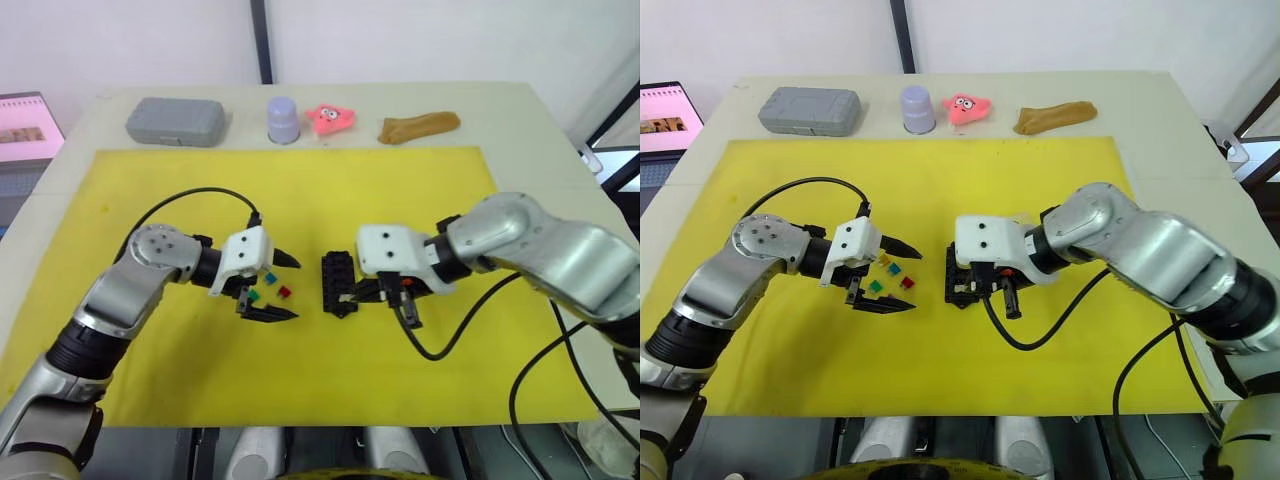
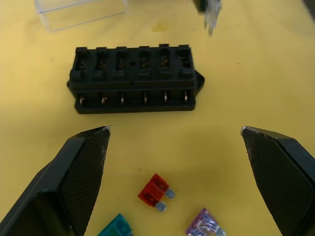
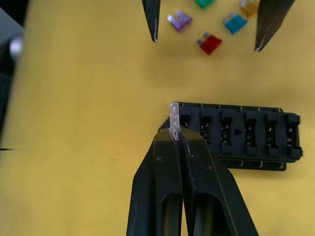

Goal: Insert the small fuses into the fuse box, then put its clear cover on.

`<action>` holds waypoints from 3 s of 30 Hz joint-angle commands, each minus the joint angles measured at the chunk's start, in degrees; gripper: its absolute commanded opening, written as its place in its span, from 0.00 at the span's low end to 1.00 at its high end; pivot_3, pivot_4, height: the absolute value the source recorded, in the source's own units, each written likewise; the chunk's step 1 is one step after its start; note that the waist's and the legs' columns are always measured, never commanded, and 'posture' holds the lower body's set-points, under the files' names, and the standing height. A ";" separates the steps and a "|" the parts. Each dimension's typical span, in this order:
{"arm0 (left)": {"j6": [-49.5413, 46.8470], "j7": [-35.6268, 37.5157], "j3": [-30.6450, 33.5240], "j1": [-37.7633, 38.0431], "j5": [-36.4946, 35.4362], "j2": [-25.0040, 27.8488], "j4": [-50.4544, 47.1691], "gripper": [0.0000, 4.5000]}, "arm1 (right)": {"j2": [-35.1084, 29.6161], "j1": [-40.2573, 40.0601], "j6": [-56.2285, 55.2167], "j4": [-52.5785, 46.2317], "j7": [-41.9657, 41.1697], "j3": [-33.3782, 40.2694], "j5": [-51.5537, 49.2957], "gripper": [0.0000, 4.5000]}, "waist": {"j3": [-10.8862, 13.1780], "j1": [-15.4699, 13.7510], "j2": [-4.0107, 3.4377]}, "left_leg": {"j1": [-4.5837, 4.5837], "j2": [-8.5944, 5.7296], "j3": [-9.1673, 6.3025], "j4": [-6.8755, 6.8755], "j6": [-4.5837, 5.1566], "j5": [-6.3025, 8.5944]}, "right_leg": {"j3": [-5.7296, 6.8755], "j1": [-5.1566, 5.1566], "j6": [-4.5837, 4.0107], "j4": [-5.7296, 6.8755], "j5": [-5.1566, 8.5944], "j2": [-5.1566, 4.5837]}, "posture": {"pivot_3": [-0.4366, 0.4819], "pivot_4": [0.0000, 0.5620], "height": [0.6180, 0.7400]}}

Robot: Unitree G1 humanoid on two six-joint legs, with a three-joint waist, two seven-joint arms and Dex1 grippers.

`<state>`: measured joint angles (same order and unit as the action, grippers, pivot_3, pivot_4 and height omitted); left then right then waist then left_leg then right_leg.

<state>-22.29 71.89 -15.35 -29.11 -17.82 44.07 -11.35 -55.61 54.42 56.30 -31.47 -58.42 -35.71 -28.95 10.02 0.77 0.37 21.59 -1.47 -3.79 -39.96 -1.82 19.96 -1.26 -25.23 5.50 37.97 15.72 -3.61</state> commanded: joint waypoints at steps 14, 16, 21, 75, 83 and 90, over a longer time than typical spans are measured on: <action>-3.31 -4.13 0.11 1.12 2.27 -1.58 -4.47 0.99 | 4.58 2.32 -2.55 1.25 -6.74 -2.56 13.33 0.00 | 0.00 0.04 0.00 | -0.01 -0.01 -0.01 0.00 -0.11 -0.06 | 0.01 0.01 0.00 0.01 0.00 0.01 | 0.48 0.27 1.00; -3.34 -4.18 0.04 1.15 2.37 -1.66 -4.53 0.99 | 4.88 2.08 -2.40 1.30 -7.14 -2.72 14.20 0.00 | 0.00 0.03 0.00 | -0.01 -0.01 -0.01 0.00 -0.10 -0.06 | 0.01 0.01 0.00 0.01 0.00 0.01 | 0.48 0.27 1.00; -3.07 -4.23 -0.08 0.98 2.68 -1.90 -4.14 0.99 | 5.84 1.71 -0.60 1.09 -7.75 -2.41 14.79 0.00 | 0.00 -0.01 0.00 | -0.01 -0.02 -0.01 0.00 -0.16 -0.09 | 0.01 0.01 0.00 0.01 0.00 0.00 | 0.48 0.27 1.00; -3.78 -5.95 -0.74 1.42 3.43 -3.61 -5.27 0.99 | 7.40 5.05 5.17 -0.94 -7.24 -3.37 18.33 0.00 | -0.02 0.07 0.00 | -0.06 -0.03 -0.01 -0.02 -0.22 -0.12 | 0.01 0.06 0.00 0.04 0.00 0.01 | 0.48 0.27 1.00; -2.93 -6.34 -1.26 0.98 4.05 -4.37 -3.80 0.99 | 6.60 6.19 9.54 -1.90 -8.44 -1.56 15.93 0.00 | -0.02 0.05 0.00 | -0.06 -0.03 -0.01 -0.02 -0.22 -0.12 | 0.01 0.06 0.00 0.04 0.00 0.01 | 0.48 0.27 1.00; -2.69 -6.32 -1.47 0.91 4.29 -4.72 -3.69 0.99 | 8.83 5.89 18.63 -2.60 -6.62 -0.28 11.13 0.00 | -0.02 0.06 0.00 | -0.06 -0.02 -0.01 -0.02 -0.22 -0.12 | 0.01 0.05 0.00 0.05 0.00 0.00 | 0.48 0.27 1.00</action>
<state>-25.75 65.80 -17.17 -27.71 -13.54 39.36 -14.31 -47.21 59.12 73.38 -32.33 -65.68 -38.63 -16.32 10.00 0.83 0.37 21.52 -1.50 -3.81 -39.98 -2.03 19.84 -1.25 -25.18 5.49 38.02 15.72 -3.61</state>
